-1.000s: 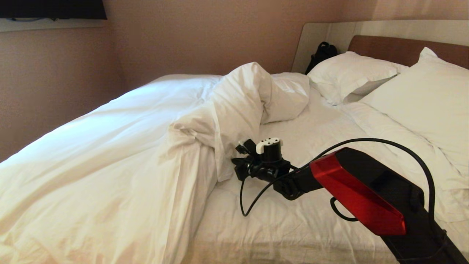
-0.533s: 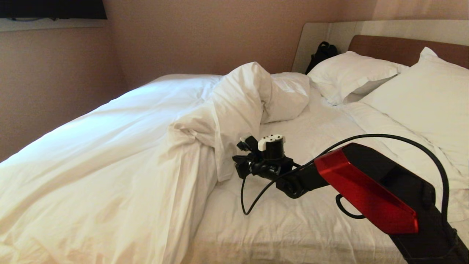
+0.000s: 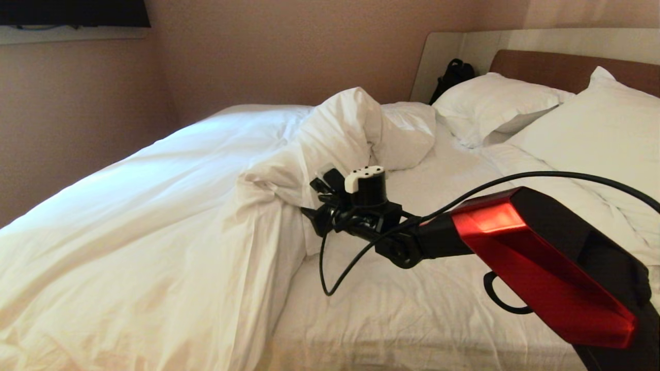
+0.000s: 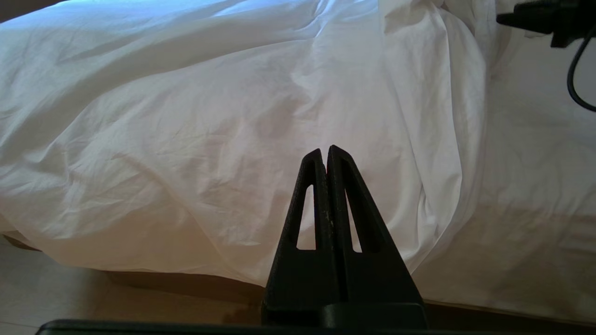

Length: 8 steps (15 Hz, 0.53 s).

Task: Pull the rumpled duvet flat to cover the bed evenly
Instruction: Hold the folded corner of the quilt

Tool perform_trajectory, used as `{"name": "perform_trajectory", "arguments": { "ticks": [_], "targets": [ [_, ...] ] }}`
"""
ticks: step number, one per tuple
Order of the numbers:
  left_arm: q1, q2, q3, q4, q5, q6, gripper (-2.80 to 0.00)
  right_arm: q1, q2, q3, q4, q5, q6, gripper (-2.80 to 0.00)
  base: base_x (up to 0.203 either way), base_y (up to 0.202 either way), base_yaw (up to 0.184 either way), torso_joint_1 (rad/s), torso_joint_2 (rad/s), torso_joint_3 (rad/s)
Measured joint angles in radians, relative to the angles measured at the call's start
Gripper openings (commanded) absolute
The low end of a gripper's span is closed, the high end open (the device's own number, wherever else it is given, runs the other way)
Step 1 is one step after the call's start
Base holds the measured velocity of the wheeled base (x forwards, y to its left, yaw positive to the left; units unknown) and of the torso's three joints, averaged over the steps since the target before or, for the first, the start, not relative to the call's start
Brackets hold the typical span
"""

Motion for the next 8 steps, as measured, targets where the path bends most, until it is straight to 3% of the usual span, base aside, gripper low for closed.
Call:
{"name": "perform_trajectory", "arguments": {
  "ticks": [4,8],
  "targets": [
    [0.0,0.0,0.0,0.0,0.0,0.0,-2.8,0.011,0.073,-0.161,0.098,-0.05,-0.007,0.0,0.0,0.0,0.0,0.0,0.0,0.0],
    [0.0,0.0,0.0,0.0,0.0,0.0,-2.8,0.025,0.124,-0.186,0.164,-0.075,-0.017,0.0,0.0,0.0,0.0,0.0,0.0,0.0]
  ]
}}
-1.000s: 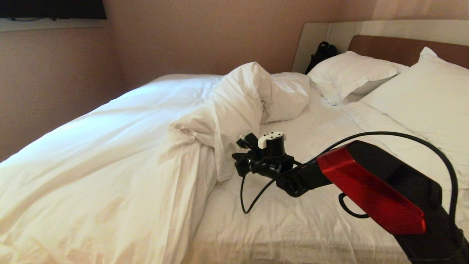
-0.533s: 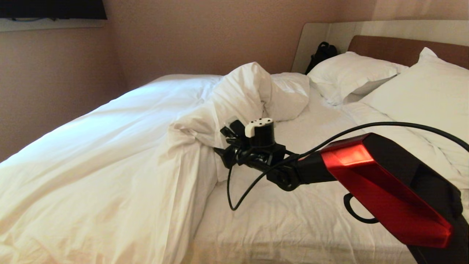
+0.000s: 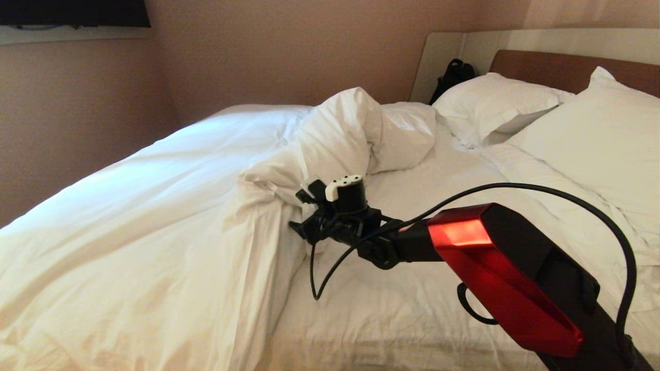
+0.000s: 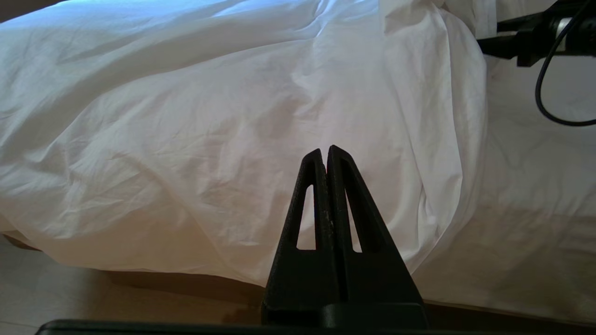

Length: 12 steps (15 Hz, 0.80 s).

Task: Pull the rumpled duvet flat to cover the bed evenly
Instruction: Hold the folded corner of the quilt

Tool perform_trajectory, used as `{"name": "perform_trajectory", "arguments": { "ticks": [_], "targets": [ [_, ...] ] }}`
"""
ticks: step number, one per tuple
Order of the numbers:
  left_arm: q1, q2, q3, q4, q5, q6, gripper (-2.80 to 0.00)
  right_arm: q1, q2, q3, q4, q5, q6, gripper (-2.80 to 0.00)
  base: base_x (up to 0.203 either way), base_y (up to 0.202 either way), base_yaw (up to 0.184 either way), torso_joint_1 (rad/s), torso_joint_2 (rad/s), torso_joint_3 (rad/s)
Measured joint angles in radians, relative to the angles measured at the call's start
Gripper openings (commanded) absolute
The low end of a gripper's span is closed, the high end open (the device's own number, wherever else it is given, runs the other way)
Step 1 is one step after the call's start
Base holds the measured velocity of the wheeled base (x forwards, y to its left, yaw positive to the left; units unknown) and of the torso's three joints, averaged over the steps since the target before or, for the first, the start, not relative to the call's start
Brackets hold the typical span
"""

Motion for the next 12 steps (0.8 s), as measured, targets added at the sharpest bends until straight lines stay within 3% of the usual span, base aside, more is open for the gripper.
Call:
{"name": "perform_trajectory", "arguments": {
  "ticks": [12],
  "targets": [
    [0.0,0.0,0.0,0.0,0.0,0.0,-2.8,-0.026,0.05,-0.001,-0.06,-0.041,-0.026,0.0,0.0,0.0,0.0,0.0,0.0,0.0]
  ]
}}
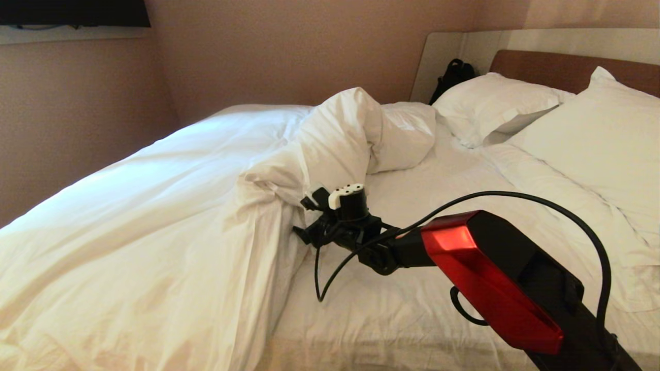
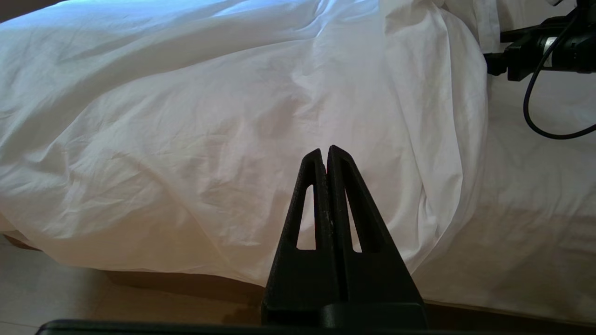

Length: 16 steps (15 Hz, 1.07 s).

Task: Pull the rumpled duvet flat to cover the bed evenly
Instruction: Hold the folded corner of the quilt

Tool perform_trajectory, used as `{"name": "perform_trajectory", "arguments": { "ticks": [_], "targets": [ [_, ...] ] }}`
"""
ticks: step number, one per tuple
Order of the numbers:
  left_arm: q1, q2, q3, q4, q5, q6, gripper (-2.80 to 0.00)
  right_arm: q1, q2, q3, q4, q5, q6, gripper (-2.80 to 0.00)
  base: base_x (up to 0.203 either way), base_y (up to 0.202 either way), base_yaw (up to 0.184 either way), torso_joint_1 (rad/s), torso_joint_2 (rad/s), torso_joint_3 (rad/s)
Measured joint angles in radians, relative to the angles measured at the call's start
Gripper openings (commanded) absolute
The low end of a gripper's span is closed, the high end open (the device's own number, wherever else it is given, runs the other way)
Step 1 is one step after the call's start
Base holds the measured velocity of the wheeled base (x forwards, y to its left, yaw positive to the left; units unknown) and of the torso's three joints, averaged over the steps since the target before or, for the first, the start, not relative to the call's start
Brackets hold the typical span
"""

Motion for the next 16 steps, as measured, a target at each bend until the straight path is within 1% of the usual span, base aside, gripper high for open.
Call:
{"name": "perform_trajectory", "arguments": {
  "ticks": [5,9,10,16],
  "targets": [
    [0.0,0.0,0.0,0.0,0.0,0.0,-2.8,-0.039,0.0,0.0,-0.03,-0.004,-0.002,0.0,0.0,0.0,0.0,0.0,0.0,0.0],
    [0.0,0.0,0.0,0.0,0.0,0.0,-2.8,-0.055,-0.005,0.0,-0.047,-0.017,-0.003,0.0,0.0,0.0,0.0,0.0,0.0,0.0],
    [0.0,0.0,0.0,0.0,0.0,0.0,-2.8,-0.058,-0.006,0.0,-0.049,-0.017,-0.003,-2.8,0.0,0.0,0.0,0.0,0.0,0.0],
    [0.0,0.0,0.0,0.0,0.0,0.0,-2.8,-0.059,-0.007,0.0,-0.048,-0.016,-0.003,-2.8,0.0,0.0,0.0,0.0,0.0,0.0]
  ]
}}
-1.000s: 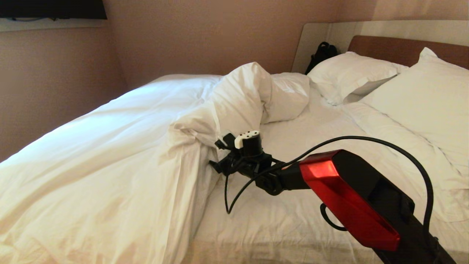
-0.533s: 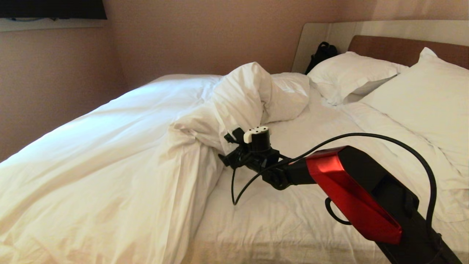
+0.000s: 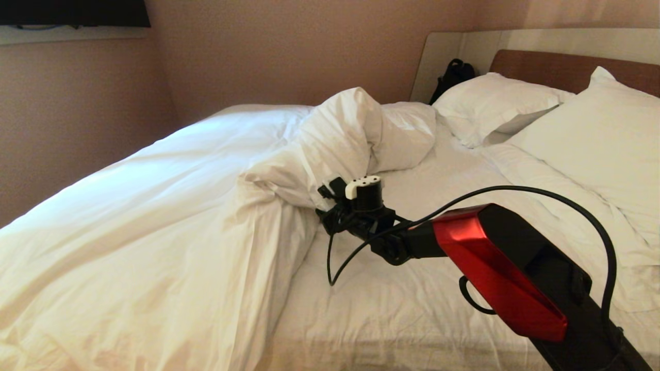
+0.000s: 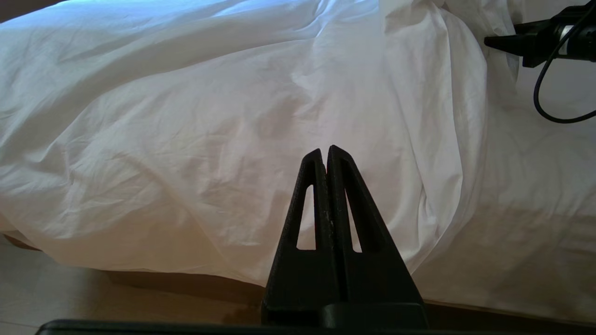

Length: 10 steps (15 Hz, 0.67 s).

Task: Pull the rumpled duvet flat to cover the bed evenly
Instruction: Hold the folded corner of the quilt, then flatten the corners of the folded blanket

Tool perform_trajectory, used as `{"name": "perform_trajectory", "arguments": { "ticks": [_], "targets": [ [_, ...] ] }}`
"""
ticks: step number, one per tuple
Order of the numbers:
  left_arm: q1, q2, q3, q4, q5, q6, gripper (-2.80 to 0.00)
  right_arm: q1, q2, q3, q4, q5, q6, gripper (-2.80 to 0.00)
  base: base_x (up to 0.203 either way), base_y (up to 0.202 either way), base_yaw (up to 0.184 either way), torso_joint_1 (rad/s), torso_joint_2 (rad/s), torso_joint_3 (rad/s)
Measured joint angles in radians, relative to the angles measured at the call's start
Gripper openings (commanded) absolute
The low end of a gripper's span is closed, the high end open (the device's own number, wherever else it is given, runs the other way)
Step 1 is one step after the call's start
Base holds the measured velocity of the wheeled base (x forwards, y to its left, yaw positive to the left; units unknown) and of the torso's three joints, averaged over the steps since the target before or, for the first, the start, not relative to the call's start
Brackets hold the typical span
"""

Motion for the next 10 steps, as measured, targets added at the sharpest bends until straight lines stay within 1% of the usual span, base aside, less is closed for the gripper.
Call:
{"name": "perform_trajectory", "arguments": {
  "ticks": [10],
  "targets": [
    [0.0,0.0,0.0,0.0,0.0,0.0,-2.8,-0.001,-0.009,0.0,-0.001,-0.002,0.003,-2.8,0.0,0.0,0.0,0.0,0.0,0.0]
  ]
}}
